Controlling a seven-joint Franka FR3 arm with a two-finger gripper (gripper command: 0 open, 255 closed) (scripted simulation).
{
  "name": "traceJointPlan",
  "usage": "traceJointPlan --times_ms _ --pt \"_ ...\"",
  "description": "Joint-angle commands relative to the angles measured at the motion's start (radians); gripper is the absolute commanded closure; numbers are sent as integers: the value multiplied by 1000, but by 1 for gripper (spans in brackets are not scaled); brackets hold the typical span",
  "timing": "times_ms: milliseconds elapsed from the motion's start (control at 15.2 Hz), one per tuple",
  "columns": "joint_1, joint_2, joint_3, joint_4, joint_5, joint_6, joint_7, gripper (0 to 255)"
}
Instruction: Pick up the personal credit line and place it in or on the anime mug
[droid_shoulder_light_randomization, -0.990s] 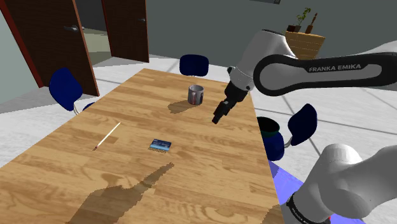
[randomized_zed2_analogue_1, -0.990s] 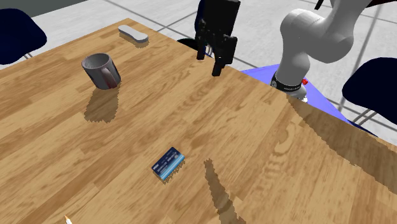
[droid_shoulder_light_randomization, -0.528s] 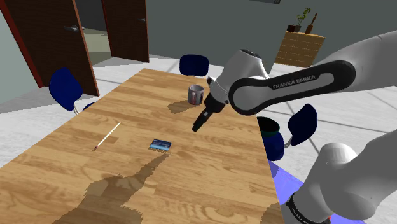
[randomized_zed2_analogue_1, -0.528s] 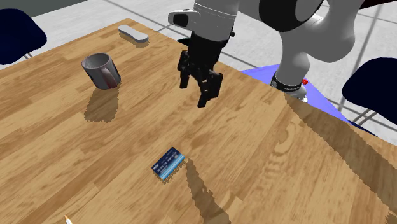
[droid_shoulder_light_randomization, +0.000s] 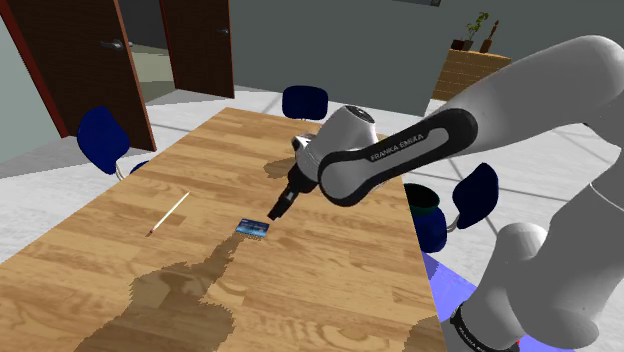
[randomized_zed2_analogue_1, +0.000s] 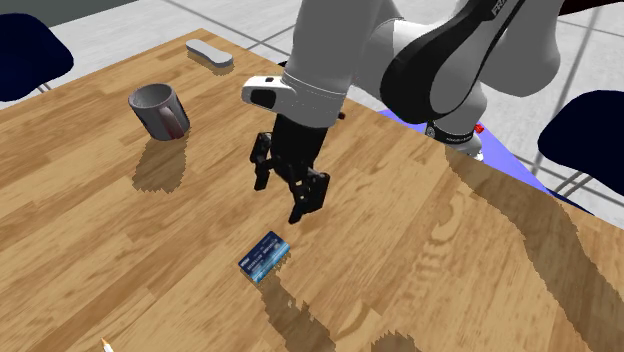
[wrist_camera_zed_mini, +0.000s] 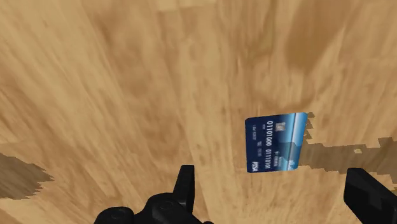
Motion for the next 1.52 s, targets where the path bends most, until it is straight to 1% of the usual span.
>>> traceJointPlan --times_ms 0,132,264,792,1254,1320,1452 --pt "32 80 0 46 63 65 -80 0" --pt "52 154 13 95 142 118 -176 0" --pt "53 219 43 144 218 160 -268 0" --pt "29 341 87 216 280 215 -327 0" --pt "29 341 87 215 280 215 -327 0" --pt "29 341 87 215 280 215 -327 255" --pt "29 341 87 215 280 215 -327 255"
